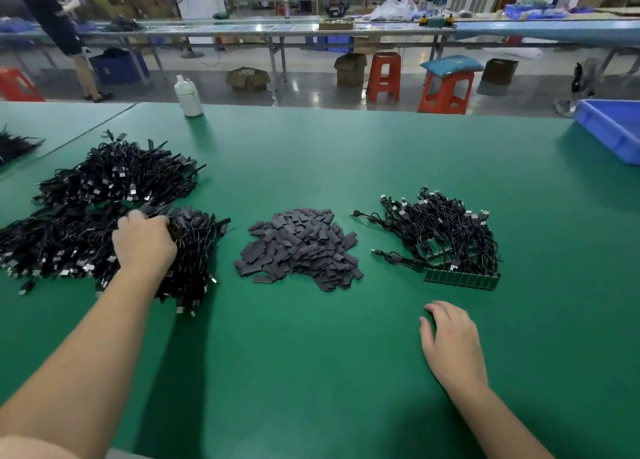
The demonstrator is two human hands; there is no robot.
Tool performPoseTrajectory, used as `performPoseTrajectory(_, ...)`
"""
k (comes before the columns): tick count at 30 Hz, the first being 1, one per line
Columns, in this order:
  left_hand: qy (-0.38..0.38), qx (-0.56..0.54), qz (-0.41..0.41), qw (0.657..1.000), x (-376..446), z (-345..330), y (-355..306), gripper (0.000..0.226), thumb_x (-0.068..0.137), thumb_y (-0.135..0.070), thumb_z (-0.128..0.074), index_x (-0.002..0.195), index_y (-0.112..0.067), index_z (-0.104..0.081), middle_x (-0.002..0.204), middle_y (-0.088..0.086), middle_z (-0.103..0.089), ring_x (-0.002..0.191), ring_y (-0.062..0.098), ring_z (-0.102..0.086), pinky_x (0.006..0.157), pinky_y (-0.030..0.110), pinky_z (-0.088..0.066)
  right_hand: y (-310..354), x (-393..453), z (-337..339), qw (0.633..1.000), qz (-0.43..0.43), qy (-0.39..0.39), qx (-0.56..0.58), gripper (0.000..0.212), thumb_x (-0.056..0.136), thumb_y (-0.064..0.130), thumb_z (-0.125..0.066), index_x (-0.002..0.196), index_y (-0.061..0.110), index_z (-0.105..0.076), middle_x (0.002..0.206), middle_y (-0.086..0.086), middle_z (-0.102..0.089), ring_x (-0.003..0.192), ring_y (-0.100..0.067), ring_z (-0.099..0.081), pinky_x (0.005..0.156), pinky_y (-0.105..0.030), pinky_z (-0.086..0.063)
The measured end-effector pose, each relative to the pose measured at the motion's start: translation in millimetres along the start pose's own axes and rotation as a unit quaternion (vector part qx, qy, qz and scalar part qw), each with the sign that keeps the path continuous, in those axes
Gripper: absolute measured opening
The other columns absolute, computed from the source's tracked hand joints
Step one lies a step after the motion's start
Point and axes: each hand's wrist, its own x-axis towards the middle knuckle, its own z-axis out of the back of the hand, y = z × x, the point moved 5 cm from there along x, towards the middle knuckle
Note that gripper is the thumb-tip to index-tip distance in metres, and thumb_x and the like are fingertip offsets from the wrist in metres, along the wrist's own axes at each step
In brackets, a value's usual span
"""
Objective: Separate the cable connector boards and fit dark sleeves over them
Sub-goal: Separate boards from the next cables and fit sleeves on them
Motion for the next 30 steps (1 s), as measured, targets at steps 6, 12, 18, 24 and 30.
performPoseTrajectory(6, -0.002, -0.007, -0.029, 1.000, -16, -12, -53, 0.052, 0.096, -0.052, -0.041, 0.138, -0.023, -0.048, 0.150, 0.018, -0.037, 0.139, 0.038, -0.027, 0.111, 0.055, -0.022, 0, 0, -1, 1.000, -0.002, 0.004, -0.006, 0.033, 0.098, 0.025, -0.054, 0.127, 0.012, -0.062, 0.130, -0.001, -0.060, 0.126, -0.019, -0.050, 0.110, -0.038, -0.038)
performPoseTrajectory(12, 0.083, 0.132, -0.055, 0.986, -27, -79, -53, 0.062, 0.097, -0.054, -0.025, 0.155, -0.031, -0.018, 0.164, 0.010, -0.003, 0.147, 0.042, 0.010, 0.114, 0.060, 0.011, -1, -1, -1, 1.000, 0.000, 0.006, 0.010, 0.032, 0.098, 0.023, -0.053, 0.127, 0.013, -0.061, 0.132, 0.000, -0.059, 0.126, -0.019, -0.049, 0.109, -0.036, -0.038)
performPoseTrajectory(18, 0.041, 0.205, -0.079, 0.975, -29, -94, -40, 0.073, 0.084, -0.025, -0.038, 0.154, -0.037, -0.020, 0.164, 0.007, -0.010, 0.144, 0.044, 0.014, 0.106, 0.060, 0.027, -4, -1, -3, 1.000, 0.003, 0.000, 0.017, 0.030, 0.097, 0.021, -0.054, 0.125, 0.012, -0.062, 0.129, 0.000, -0.059, 0.125, -0.020, -0.049, 0.107, -0.037, -0.039)
performPoseTrajectory(24, 0.026, 0.241, -0.072, 0.967, -11, -101, -26, 0.073, 0.084, -0.024, -0.039, 0.153, -0.040, -0.021, 0.164, 0.005, -0.011, 0.144, 0.042, 0.012, 0.103, 0.056, 0.030, -4, -1, -5, 1.000, 0.008, -0.003, 0.014, 0.029, 0.096, 0.019, -0.056, 0.124, 0.011, -0.062, 0.128, -0.002, -0.060, 0.125, -0.021, -0.050, 0.106, -0.039, -0.040)
performPoseTrajectory(30, 0.043, 0.245, -0.042, 0.968, 21, -104, -5, 0.072, 0.086, -0.024, -0.037, 0.153, -0.043, -0.017, 0.164, 0.002, -0.008, 0.144, 0.040, 0.015, 0.099, 0.054, 0.034, -3, 2, -8, 1.000, 0.010, -0.018, 0.000, 0.026, 0.093, 0.016, -0.060, 0.118, 0.010, -0.064, 0.122, -0.003, -0.061, 0.120, -0.024, -0.053, 0.102, -0.041, -0.043)
